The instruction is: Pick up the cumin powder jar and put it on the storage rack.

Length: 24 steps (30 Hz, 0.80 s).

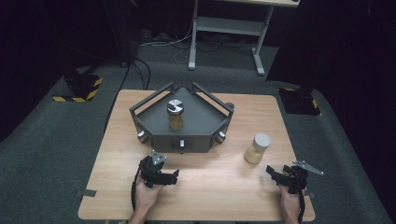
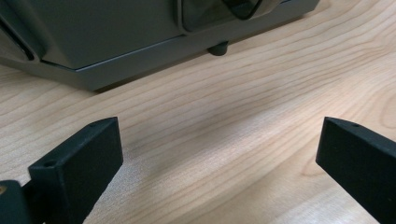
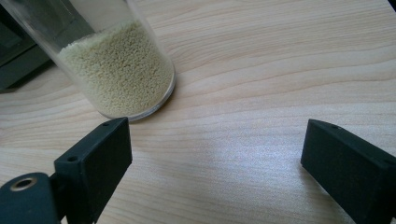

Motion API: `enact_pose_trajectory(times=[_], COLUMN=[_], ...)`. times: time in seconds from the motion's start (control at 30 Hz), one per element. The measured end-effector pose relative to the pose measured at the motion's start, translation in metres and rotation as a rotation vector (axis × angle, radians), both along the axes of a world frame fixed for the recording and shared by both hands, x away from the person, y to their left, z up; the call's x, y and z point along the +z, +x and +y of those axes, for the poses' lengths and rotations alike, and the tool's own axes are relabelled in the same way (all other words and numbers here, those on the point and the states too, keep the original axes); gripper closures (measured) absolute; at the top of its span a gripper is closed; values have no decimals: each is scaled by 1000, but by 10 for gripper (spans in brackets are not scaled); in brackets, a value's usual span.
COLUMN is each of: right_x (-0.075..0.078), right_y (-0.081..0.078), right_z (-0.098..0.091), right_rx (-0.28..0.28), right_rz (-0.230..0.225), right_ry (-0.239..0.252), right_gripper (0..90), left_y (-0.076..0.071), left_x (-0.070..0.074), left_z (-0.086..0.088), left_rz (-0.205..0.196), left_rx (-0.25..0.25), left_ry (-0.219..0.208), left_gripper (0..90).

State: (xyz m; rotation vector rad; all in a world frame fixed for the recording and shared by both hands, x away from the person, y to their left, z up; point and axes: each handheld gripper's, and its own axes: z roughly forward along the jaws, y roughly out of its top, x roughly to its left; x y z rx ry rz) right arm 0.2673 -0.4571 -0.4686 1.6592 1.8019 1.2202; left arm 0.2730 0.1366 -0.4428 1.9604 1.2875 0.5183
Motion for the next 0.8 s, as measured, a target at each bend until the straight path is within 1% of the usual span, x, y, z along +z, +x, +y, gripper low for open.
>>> enact_pose_trajectory(times=[0.1, 0.23, 0.3, 0.57, 0.7, 0.8], right_x=[0, 0, 0, 1, 1, 1], right_y=[0, 0, 1, 1, 1, 1], right_z=[0, 0, 0, 1, 1, 1], right_rx=[-2, -3, 0, -2, -1, -2], right_rz=[2, -1, 5, 4, 6, 7], right_ry=[1, -1, -1, -6, -5, -6], right_gripper=[79, 79, 79, 79, 79, 79], left_y=[2, 5, 7, 18, 19, 18], left_x=[-3, -7, -8, -13, -14, -16], left_z=[-2, -1, 0, 0, -1, -4], left_rz=[4, 9, 16, 39, 34, 22], left_rx=[5, 7, 8, 13, 17, 22], left_ry=[9, 0, -8, -26, -33, -25], left_gripper=[6, 6, 6, 6, 3, 3])
